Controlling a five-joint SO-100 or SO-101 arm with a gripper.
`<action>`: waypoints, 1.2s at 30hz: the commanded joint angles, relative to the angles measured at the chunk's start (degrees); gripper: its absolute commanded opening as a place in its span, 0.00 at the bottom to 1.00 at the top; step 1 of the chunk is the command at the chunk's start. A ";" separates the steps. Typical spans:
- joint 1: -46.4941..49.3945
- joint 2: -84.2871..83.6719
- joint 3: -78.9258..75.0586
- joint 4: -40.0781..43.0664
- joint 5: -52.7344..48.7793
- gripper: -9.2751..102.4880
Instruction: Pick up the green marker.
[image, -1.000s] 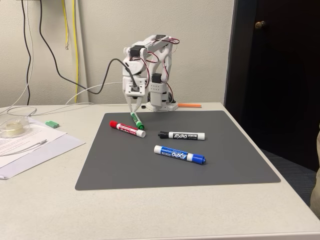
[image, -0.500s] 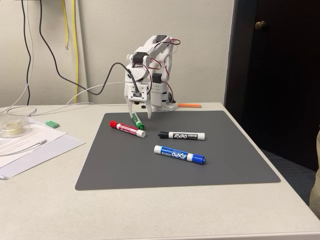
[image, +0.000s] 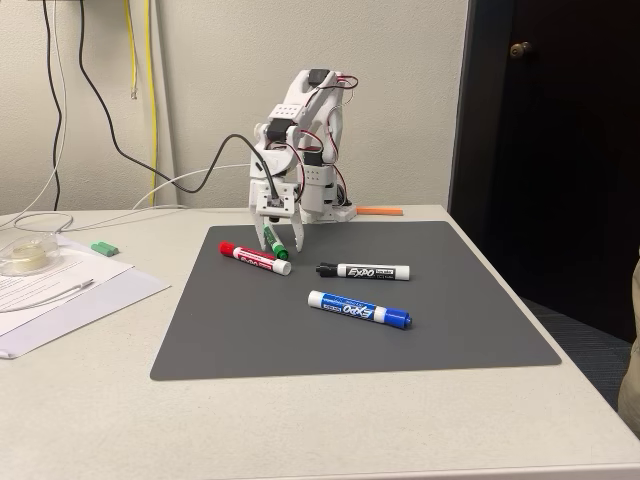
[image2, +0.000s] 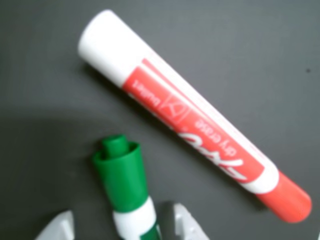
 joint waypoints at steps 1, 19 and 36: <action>0.70 0.35 2.64 -3.96 0.26 0.27; -0.62 1.05 4.22 -5.89 2.90 0.12; -11.43 9.23 -11.43 16.52 22.06 0.11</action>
